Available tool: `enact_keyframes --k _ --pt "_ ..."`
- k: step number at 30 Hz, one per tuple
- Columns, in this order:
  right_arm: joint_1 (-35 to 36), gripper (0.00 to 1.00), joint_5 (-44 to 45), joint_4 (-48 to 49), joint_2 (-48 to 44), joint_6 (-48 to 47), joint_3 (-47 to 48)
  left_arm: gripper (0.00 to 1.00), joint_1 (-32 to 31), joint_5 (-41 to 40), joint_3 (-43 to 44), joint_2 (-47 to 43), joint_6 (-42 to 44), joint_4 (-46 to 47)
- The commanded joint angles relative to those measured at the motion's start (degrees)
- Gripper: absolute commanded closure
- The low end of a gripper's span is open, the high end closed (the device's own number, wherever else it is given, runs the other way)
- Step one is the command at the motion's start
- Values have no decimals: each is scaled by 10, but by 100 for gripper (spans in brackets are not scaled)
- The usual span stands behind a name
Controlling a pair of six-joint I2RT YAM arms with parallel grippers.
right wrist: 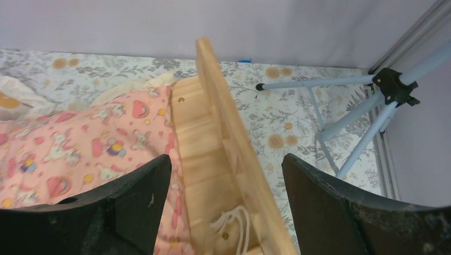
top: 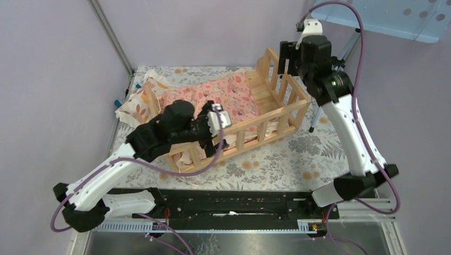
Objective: Set up the pet bed
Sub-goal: Adjust the bed frame at the center of the board.
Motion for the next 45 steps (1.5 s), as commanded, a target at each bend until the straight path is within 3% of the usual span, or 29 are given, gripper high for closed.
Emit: enact_keyframes --k 1,6,11,13,17,20,22,24,27,32,36,45 --pt "-62 16 -109 -44 100 -25 94 3 -3 -96 2 -77 -174 157" --pt "-92 17 -151 -105 242 -56 232 18 -3 -267 59 -94 -381 114" --pt "-102 24 -156 -221 416 -74 462 19 -3 -420 139 -74 -537 -63" --pt "-105 29 -152 -231 447 -74 503 19 -3 -475 161 -65 -598 -144" --pt "-111 37 -147 -183 430 -71 419 19 -3 -534 186 -48 -685 -282" --pt "-117 43 -155 -160 420 -68 378 18 -3 -565 173 -43 -725 -333" --pt "-120 56 -159 -164 426 -61 381 18 -2 -574 157 -39 -734 -351" --pt "-124 77 -158 -172 431 -45 393 18 -2 -592 149 -28 -751 -378" --pt "-126 83 -143 -170 421 -15 388 17 -2 -611 150 -7 -753 -414" --pt "-126 100 -82 -173 396 40 370 16 -2 -620 155 -12 -763 -413" --pt "-127 100 23 -187 361 123 340 14 -2 -642 180 -12 -735 -392" --pt "-129 100 233 -101 187 294 123 9 -2 -647 233 -1 -630 -285"
